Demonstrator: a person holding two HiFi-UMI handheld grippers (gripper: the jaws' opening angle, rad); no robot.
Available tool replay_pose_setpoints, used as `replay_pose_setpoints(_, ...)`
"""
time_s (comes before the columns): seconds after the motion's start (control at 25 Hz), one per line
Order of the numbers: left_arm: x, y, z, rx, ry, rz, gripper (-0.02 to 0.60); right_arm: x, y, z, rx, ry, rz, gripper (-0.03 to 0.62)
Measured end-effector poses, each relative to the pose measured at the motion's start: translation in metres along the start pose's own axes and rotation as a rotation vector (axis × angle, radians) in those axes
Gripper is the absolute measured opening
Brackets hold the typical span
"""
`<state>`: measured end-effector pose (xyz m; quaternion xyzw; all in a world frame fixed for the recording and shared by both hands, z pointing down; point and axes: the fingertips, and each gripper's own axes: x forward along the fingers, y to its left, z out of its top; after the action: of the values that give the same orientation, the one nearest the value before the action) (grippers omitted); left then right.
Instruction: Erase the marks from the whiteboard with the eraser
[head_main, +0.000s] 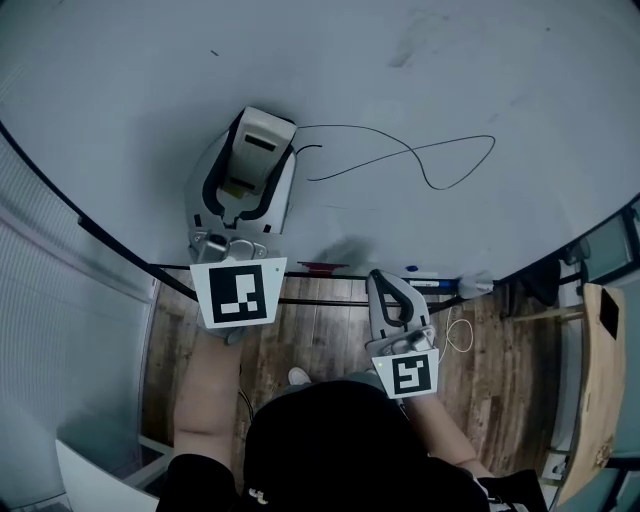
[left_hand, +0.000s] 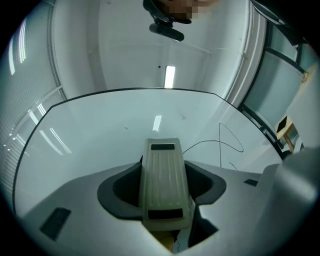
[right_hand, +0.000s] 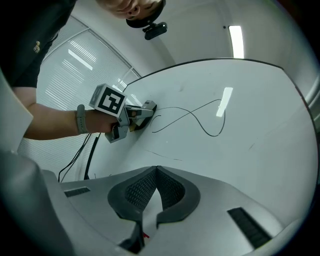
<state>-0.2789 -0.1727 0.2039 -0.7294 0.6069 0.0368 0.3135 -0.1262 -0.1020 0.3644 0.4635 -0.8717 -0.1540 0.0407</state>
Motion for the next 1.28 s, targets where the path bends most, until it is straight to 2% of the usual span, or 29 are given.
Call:
replay_pose_setpoints(0.08,0.007,-0.017,0.007,0.067,0.005,-0.034,0.264,-0.009,-0.011,-0.003,0.003,0.014,-0.026,0.027)
replay_pose_setpoints(0.28,0.017,-0.065,0.018,0.080,-0.027,-0.089,0.264,-0.028,-0.034,-0.005,-0.007,0.026,-0.064,0.026)
replay_pose_setpoints(0.48,0.012,-0.101,0.004,0.085,-0.057,-0.112,0.264,-0.033,-0.041,-0.008,-0.006,0.035,-0.047,0.026)
replay_pose_setpoints(0.68,-0.004,-0.089,-0.022,0.111,-0.006,-0.072,0.264,-0.030,-0.030,-0.008,-0.005,0.034,-0.005,0.026)
replay_pose_setpoints(0.84,-0.021,-0.063,-0.047,0.076,0.025,0.004,0.264,-0.026,-0.020,-0.007,-0.014,0.027,0.032,0.027)
replay_pose_setpoints(0.96,-0.026,-0.050,-0.056,0.049,0.057,0.022,0.264,-0.024,-0.016,-0.009,-0.007,0.034,0.046,0.028)
replay_pose_setpoints(1.08,-0.022,-0.050,-0.053,0.065,0.074,0.021,0.264,-0.023,-0.015,-0.009,-0.004,0.030,0.052,0.026)
replay_pose_setpoints(1.28,-0.008,-0.049,-0.025,0.066,0.039,0.020,0.264,-0.027,-0.022,-0.008,-0.001,0.023,0.038,0.026)
